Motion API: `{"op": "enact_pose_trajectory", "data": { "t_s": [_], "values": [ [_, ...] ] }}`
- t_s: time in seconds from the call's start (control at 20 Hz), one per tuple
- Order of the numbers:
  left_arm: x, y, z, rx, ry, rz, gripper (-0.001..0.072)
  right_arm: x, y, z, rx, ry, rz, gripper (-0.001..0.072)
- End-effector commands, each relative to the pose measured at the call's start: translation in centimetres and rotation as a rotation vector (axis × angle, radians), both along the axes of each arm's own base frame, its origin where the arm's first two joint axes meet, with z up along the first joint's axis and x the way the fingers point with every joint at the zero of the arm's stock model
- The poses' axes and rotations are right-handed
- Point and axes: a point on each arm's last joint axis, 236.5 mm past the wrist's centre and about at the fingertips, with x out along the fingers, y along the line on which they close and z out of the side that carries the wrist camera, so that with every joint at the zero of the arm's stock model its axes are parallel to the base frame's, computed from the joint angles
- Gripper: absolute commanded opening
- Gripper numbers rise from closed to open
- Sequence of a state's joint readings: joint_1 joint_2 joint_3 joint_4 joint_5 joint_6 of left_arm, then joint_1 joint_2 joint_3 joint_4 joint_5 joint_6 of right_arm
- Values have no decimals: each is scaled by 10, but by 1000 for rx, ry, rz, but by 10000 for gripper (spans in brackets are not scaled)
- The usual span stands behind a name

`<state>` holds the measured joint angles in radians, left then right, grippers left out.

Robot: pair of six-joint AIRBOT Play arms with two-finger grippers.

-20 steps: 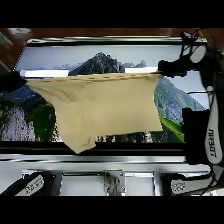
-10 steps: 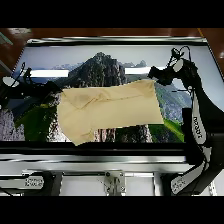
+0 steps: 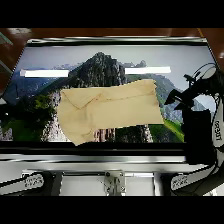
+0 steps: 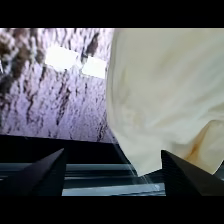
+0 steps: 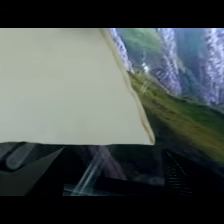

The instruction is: Fold the shirts.

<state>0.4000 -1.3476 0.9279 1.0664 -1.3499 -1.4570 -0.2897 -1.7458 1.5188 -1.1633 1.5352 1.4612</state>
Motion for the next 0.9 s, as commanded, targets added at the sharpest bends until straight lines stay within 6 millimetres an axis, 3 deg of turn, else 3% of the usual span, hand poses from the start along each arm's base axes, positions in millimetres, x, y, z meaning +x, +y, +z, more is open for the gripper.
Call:
{"op": "enact_pose_trajectory", "data": {
  "t_s": [0.0, 0.3, 0.5, 0.55, 0.6, 0.65, 0.7, 0.85],
  "values": [
    [-21, -24, -32, -62, 3, 63, 674, -15, 26, -12, 178, 37, -64, 689],
    [2, -46, -57, -72, -27, 134, 673, 2, 30, -21, 139, -28, -78, 689],
    [3, -67, -73, -129, 22, 146, 643, 4, 28, -22, 130, -32, -86, 689],
    [5, -70, -73, -141, 24, 154, 470, 1, 25, -25, 111, -20, -87, 689],
    [8, -70, -70, -147, 15, 158, 201, -5, 17, -29, 71, 10, -93, 689],
    [11, -71, -65, -151, -5, 138, 84, -14, 7, -34, 23, 45, -83, 689],
    [13, -72, -58, -157, -31, 101, 38, -27, -5, -39, -25, 87, -56, 689],
    [27, -71, -35, -153, -112, 51, 37, -55, -14, -50, 4, 175, -88, 689]
  ]
}}
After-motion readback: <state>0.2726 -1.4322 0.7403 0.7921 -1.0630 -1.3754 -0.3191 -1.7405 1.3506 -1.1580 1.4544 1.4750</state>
